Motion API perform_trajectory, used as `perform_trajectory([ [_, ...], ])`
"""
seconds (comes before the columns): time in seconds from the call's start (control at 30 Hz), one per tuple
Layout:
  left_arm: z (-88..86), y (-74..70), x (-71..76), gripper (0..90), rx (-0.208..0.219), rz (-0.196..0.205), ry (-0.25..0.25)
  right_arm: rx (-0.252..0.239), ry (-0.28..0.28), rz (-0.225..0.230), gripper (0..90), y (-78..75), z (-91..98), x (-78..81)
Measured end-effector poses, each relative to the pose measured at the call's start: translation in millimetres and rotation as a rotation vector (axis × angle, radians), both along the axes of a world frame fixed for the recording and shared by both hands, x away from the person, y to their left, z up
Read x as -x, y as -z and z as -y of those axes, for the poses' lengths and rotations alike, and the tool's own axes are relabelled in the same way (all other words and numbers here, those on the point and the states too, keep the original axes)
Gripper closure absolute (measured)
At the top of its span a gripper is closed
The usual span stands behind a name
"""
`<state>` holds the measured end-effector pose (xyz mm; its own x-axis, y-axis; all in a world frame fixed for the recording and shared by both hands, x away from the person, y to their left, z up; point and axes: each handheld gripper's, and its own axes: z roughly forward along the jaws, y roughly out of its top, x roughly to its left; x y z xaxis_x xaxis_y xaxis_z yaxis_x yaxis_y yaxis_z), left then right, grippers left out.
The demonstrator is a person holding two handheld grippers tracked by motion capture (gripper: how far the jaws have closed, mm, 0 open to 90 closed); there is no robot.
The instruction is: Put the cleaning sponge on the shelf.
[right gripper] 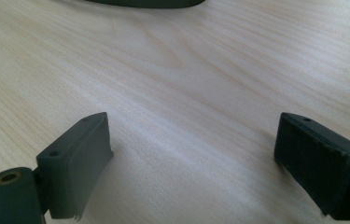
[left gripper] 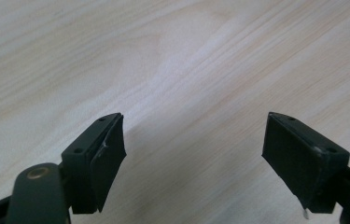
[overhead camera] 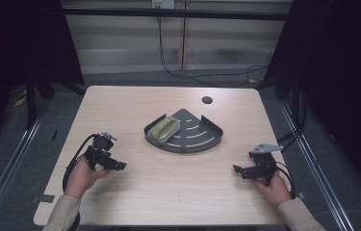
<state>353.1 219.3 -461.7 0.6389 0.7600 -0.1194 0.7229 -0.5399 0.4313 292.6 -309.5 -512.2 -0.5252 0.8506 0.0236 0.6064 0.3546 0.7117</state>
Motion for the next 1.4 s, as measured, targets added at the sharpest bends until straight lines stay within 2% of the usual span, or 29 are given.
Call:
perform_trajectory([
  [0.1, -3.1, 4.1, 2.7, 19.9, -0.006, 0.012, 0.001, 0.0, 0.0, 0.0, 10.4, 0.0, 0.0, 0.0],
  [0.2, -6.3, 7.7, 5.2, 19.7, 0.008, 0.017, -0.01, -0.002, -0.001, 0.0, 10.4, 0.1, 0.0, -0.1],
  [0.5, -12.2, 20.0, 10.4, 17.9, -0.02, 0.026, -0.005, 0.001, -0.001, 0.001, 10.4, 0.0, 0.1, -0.1],
  [0.63, -11.7, 23.3, 13.7, 16.1, -0.015, 0.073, 0.003, 0.0, -0.001, 0.001, 10.4, 0.0, 0.1, -0.1],
  [0.7, -10.1, 24.6, 16.3, 15.3, -0.033, 0.096, 0.015, -0.001, -0.002, 0.001, 10.4, 0.1, 0.1, -0.1],
  [1.0, -12.9, 31.3, 24.2, 12.0, 0.021, 0.167, 0.004, 0.0, 0.0, 0.0, 10.4, 0.0, 0.0, 0.0],
  [1.1, -13.1, 32.1, 25.2, 11.0, 0.021, 0.174, 0.007, 0.001, -0.001, 0.001, 10.4, 0.0, 0.1, -0.1],
  [1.4, -15.0, 40.8, 28.7, 0.0, 0.065, 0.231, 0.031, 0.001, -0.001, 0.001, 10.4, 0.0, 0.0, -0.1],
])
